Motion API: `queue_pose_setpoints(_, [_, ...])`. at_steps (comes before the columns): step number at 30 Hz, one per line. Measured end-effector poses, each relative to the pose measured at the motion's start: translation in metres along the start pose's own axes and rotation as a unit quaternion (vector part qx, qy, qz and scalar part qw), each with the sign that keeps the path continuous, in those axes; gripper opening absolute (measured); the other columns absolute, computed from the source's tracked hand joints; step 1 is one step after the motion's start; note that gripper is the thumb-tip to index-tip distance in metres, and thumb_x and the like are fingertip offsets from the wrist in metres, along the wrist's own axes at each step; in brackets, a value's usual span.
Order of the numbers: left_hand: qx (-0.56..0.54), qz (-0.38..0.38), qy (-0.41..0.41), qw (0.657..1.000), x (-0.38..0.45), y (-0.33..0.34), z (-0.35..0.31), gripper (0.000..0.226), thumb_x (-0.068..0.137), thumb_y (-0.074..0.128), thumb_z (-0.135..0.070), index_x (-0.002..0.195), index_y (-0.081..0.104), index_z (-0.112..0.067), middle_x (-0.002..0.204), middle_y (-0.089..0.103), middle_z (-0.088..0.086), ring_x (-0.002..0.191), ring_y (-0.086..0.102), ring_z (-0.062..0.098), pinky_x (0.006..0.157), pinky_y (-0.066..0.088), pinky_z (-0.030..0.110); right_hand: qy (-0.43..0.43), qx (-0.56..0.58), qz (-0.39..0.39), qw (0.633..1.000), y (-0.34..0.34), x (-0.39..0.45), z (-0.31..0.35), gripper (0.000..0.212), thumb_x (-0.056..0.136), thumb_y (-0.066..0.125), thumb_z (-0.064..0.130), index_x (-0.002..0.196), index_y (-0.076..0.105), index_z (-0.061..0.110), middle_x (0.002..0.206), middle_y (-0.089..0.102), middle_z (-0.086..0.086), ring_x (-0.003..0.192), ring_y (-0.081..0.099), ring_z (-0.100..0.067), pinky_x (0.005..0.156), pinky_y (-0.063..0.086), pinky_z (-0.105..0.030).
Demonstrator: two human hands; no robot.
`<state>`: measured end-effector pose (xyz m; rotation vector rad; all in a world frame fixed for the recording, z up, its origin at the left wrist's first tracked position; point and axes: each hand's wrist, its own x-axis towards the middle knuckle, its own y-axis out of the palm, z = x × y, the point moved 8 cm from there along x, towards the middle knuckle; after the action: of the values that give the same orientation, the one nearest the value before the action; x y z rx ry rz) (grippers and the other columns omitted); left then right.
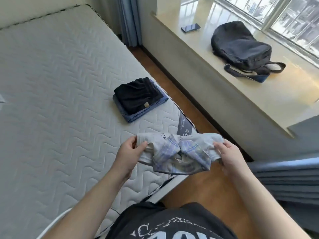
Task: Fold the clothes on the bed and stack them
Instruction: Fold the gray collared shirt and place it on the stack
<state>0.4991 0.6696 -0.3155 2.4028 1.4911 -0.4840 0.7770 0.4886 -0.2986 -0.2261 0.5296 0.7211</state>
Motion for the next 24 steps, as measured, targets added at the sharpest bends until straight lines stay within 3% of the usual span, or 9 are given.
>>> queue_pose_setpoints(4, [-0.021,-0.082,-0.025,0.996,0.021,-0.028,0.006,0.010,0.092,0.064,-0.013,0.100,0.070,-0.015,0.096,0.075,0.008,0.087,0.072,0.026,0.078,0.057,0.039,0.027,-0.043,0.051,0.997,0.029,0.052,0.017,0.021,0.090,0.056,0.007,0.083,0.075,0.014,0.081,0.073,-0.013,0.065,0.068,-0.021,0.056,0.055,-0.028])
queue_pose_setpoints(7, [-0.026,-0.153,-0.027,0.988,0.031,-0.045,0.006,0.009,0.092,0.064,-0.011,0.095,0.071,-0.016,0.090,0.076,0.005,0.082,0.072,0.023,0.069,0.056,0.033,0.049,-0.078,0.098,0.991,0.059,0.092,0.025,0.016,0.091,0.057,0.005,0.088,0.072,0.009,0.077,0.071,-0.012,0.060,0.065,-0.021,0.053,0.055,-0.027])
queue_pose_setpoints(10, [-0.050,-0.238,-0.037,0.969,0.026,-0.063,0.010,0.009,0.091,0.065,-0.010,0.093,0.070,-0.016,0.090,0.076,0.006,0.081,0.071,0.024,0.074,0.056,0.034,0.068,-0.145,0.159,0.974,0.103,0.124,0.028,0.011,0.092,0.058,0.006,0.096,0.068,0.004,0.076,0.071,-0.011,0.055,0.064,-0.019,0.045,0.051,-0.024])
queue_pose_setpoints(14, [-0.114,-0.353,-0.056,0.927,-0.003,-0.094,0.028,0.011,0.091,0.065,-0.007,0.098,0.070,-0.013,0.089,0.076,0.004,0.078,0.071,0.021,0.073,0.055,0.033,0.083,-0.235,0.260,0.933,0.185,0.147,0.025,0.011,0.091,0.060,0.007,0.098,0.065,0.001,0.082,0.068,-0.015,0.057,0.067,-0.019,0.047,0.051,-0.024])
queue_pose_setpoints(21, [-0.154,-0.513,-0.070,0.841,-0.074,-0.114,0.087,0.010,0.089,0.065,-0.024,0.097,0.070,-0.027,0.098,0.075,-0.005,0.093,0.070,0.015,0.082,0.052,0.036,0.039,-0.347,0.374,0.859,0.311,0.160,-0.010,0.006,0.088,0.062,0.017,0.092,0.067,0.017,0.078,0.070,-0.004,0.059,0.067,-0.012,0.051,0.051,-0.022])
queue_pose_setpoints(24, [-0.187,-0.563,-0.099,0.799,-0.099,-0.101,0.132,0.012,0.088,0.064,-0.030,0.099,0.068,-0.029,0.101,0.073,-0.010,0.095,0.068,0.009,0.084,0.051,0.036,0.011,-0.400,0.412,0.819,0.350,0.165,-0.038,0.014,0.088,0.064,0.022,0.100,0.069,0.020,0.084,0.074,-0.003,0.070,0.070,-0.016,0.061,0.059,-0.031])
